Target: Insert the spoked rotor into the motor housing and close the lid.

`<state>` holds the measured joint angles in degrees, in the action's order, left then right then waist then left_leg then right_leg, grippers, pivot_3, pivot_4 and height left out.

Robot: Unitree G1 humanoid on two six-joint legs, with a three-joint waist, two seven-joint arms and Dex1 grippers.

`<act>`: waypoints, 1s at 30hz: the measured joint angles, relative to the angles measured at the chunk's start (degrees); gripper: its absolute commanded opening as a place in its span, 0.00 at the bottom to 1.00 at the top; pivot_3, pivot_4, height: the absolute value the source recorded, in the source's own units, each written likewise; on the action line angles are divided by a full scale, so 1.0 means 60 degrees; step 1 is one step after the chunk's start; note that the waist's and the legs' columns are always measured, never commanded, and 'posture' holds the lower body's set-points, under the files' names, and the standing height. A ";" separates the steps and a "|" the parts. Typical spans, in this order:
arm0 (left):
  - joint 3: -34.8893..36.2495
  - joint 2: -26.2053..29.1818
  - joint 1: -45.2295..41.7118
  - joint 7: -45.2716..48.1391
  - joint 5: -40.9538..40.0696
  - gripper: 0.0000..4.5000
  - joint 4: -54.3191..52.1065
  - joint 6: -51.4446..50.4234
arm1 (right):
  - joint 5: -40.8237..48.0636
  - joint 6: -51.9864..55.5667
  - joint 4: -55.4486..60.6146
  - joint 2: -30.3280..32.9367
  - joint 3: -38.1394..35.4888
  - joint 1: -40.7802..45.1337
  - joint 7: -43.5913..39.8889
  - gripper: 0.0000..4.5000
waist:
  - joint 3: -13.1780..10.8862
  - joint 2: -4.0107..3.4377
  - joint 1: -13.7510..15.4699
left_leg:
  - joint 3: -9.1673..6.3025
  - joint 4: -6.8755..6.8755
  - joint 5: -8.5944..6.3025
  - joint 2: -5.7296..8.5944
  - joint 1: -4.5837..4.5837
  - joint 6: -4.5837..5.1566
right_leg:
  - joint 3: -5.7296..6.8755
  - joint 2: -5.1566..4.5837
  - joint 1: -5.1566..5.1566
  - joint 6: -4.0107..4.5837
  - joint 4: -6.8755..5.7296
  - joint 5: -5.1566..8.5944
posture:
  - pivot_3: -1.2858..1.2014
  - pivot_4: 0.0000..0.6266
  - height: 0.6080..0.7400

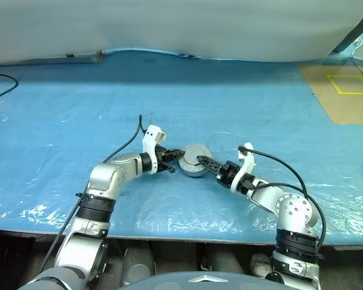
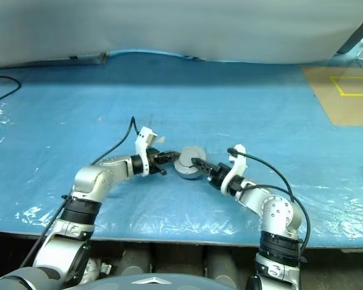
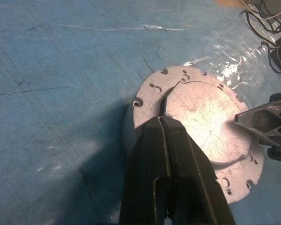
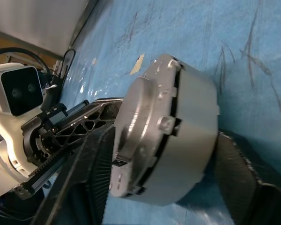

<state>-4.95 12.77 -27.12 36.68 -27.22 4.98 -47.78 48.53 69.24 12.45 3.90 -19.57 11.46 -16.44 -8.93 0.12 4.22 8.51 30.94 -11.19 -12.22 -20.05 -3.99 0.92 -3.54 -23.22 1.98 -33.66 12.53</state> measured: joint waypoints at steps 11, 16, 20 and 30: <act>0.0044 0.0093 0.0051 0.0123 0.0157 0.00 -0.0042 0.0010 | 0.0704 0.0351 0.0032 0.0176 -0.0204 -0.0122 0.0093 0.24 | 0.0007 -0.0012 0.0007 | 0.0001 0.0003 0.0000 0.0008 0.0015 0.0000 | 0.0000 -0.0012 0.0018 -0.0040 0.0000 0.0022 | 0.52 0.24 1.00; 0.0045 0.0088 0.0051 0.0175 0.0173 0.00 -0.0026 0.0046 | 0.0752 0.0336 0.0032 0.0228 -0.0186 -0.0155 0.0092 0.24 | 0.0008 -0.0012 0.0007 | 0.0001 0.0002 0.0000 0.0010 0.0012 0.0000 | 0.0002 -0.0013 0.0018 -0.0006 0.0000 0.0002 | 0.52 0.24 1.00; 0.0090 0.0052 0.0049 0.0202 0.0168 0.00 0.0007 0.0073 | 0.0803 0.0332 0.0031 0.0225 -0.0176 -0.0183 0.0112 0.24 | 0.0008 -0.0012 0.0006 | 0.0001 0.0002 0.0000 0.0009 0.0013 0.0000 | 0.0002 -0.0013 0.0017 -0.0008 0.0000 0.0004 | 0.52 0.24 1.00; 0.2464 -0.1070 -0.0048 -0.0602 -0.1716 0.66 0.0612 -0.1218 | 0.2407 0.0411 -0.0902 -0.0862 -0.1377 0.0281 0.1886 0.24 | -0.0015 -0.0031 -0.0060 | 0.0000 0.0002 0.0001 0.0002 -0.0020 -0.0001 | 0.0002 0.0002 -0.0044 0.0003 -0.0006 -0.0003 | 0.52 0.24 1.00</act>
<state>9.84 6.35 -27.41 33.07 -37.52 8.65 -55.09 62.97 71.71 7.04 -1.27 -27.83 13.14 -5.13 -9.02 -0.07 3.86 8.51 30.96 -11.18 -12.21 -20.17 -4.00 0.93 -3.52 -23.49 2.00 -33.69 12.52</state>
